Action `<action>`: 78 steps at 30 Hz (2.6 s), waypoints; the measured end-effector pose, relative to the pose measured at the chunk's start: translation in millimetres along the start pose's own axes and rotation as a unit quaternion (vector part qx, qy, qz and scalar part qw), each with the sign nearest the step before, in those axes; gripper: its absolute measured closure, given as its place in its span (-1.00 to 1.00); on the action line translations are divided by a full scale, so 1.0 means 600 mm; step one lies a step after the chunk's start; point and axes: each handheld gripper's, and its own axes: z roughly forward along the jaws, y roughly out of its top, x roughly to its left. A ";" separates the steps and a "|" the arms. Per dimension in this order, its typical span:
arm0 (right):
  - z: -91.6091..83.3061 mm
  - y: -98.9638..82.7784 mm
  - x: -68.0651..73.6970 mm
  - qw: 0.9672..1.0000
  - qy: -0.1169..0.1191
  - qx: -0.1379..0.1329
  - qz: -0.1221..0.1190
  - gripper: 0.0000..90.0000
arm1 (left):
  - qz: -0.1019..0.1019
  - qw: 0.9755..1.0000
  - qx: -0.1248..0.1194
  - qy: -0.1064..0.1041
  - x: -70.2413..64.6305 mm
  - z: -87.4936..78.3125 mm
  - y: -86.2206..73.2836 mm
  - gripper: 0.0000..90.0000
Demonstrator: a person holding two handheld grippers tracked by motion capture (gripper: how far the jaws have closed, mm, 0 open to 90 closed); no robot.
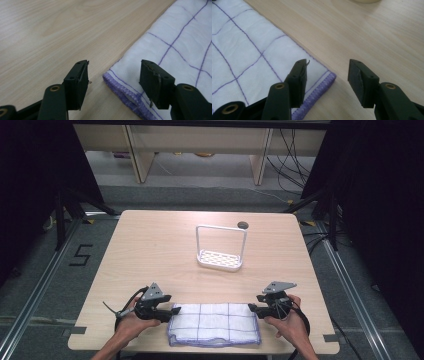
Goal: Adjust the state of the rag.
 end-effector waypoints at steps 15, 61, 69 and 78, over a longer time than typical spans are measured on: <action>0.031 -0.008 0.003 0.999 -0.005 0.028 -0.019 0.09 | 0.026 0.999 0.024 -0.011 -0.010 0.008 -0.008 0.20; 0.144 0.215 0.021 0.983 0.027 0.060 -0.169 0.85 | 0.095 0.989 -0.003 -0.111 -0.151 -0.025 -0.026 0.86; 0.178 0.240 0.042 0.978 0.039 0.071 -0.192 0.85 | 0.100 0.987 -0.005 -0.123 -0.167 -0.014 -0.021 0.86; 0.220 0.258 0.075 0.977 0.056 0.069 -0.192 0.63 | 0.088 0.985 -0.002 -0.151 -0.180 -0.004 -0.014 0.67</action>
